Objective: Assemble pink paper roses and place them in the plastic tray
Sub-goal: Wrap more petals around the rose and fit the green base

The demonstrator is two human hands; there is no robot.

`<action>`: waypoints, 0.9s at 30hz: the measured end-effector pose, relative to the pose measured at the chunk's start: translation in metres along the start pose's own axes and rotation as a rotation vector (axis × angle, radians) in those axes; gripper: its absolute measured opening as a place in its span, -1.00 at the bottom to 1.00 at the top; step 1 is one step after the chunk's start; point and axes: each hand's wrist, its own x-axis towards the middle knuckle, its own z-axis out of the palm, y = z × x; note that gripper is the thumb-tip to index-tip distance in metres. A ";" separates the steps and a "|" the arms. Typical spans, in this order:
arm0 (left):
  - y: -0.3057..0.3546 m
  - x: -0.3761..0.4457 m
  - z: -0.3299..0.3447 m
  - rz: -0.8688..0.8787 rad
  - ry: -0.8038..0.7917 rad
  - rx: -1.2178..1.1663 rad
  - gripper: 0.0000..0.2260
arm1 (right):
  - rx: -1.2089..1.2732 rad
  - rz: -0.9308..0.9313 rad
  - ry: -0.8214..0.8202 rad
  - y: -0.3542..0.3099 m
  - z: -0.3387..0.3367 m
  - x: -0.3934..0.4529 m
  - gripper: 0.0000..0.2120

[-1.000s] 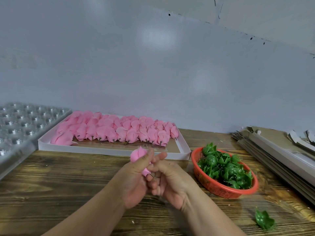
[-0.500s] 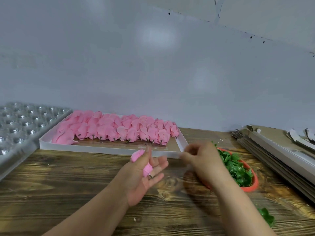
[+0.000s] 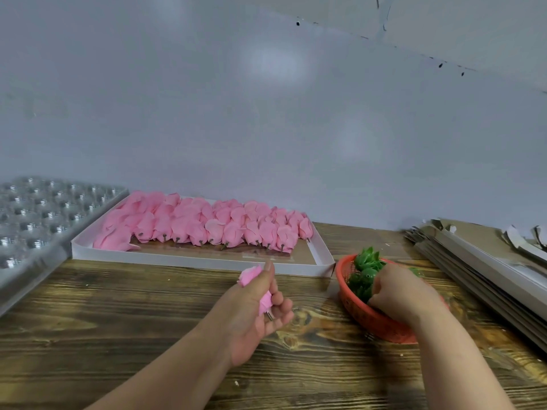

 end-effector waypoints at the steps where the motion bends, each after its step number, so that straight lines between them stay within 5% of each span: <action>1: 0.000 0.000 0.000 -0.007 0.001 -0.002 -0.71 | 0.017 -0.010 0.001 0.000 0.001 0.001 -0.89; 17: 0.000 -0.004 0.004 -0.025 0.001 0.039 -0.70 | 0.455 0.054 0.080 0.002 -0.002 0.003 -0.92; 27: 0.000 -0.005 0.007 -0.016 0.012 0.046 -0.71 | 0.499 0.085 0.403 0.008 -0.004 0.005 -0.89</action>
